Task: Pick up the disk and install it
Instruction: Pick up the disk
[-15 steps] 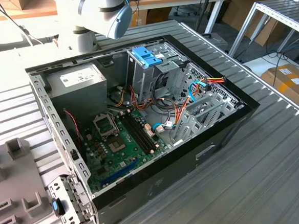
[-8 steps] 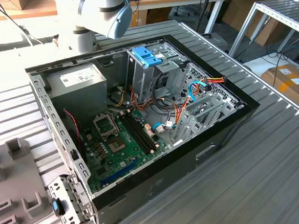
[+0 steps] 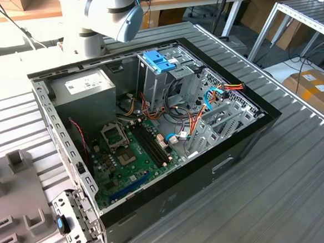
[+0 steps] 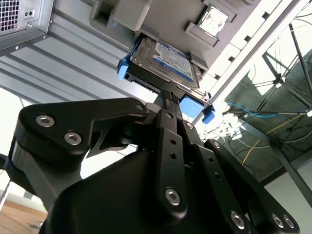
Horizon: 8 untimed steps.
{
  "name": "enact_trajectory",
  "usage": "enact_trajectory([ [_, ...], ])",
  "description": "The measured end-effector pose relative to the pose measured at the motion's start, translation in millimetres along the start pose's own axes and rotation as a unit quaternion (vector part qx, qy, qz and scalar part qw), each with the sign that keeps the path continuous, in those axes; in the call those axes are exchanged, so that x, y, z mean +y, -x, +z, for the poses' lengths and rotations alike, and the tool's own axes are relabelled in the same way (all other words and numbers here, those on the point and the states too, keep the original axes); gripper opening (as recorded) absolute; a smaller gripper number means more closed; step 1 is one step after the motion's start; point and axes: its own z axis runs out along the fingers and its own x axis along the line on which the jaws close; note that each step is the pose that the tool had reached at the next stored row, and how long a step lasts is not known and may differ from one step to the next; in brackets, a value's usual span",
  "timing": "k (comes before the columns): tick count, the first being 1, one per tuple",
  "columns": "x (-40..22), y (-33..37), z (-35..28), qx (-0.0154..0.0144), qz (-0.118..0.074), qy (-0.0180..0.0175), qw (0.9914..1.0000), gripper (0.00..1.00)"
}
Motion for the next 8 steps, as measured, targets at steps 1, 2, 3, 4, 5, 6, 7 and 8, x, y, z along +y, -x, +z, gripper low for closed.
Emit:
enact_trajectory([
  [1, 0.0, 0.0, 0.0, 0.0000, 0.000, 0.0000, 1.00000, 0.11],
  [2, 0.0, 0.0, 0.0, 0.0000, -0.001, 0.0000, 1.00000, 0.11],
  [3, 0.0, 0.0, 0.0, 0.0000, -0.001, 0.0001, 1.00000, 0.11],
  [4, 0.0, 0.0, 0.0, 0.0001, -0.002, 0.0000, 1.00000, 0.11],
  [5, 0.0, 0.0, 0.0, 0.0001, -0.002, 0.0001, 1.00000, 0.11],
  [6, 0.0, 0.0, 0.0, 0.0001, -0.002, 0.0001, 1.00000, 0.11],
  [7, 0.0, 0.0, 0.0, 0.0001, -0.002, 0.0001, 1.00000, 0.11],
  [8, 0.0, 0.0, 0.0, 0.0001, -0.003, 0.0001, 1.00000, 0.11],
])
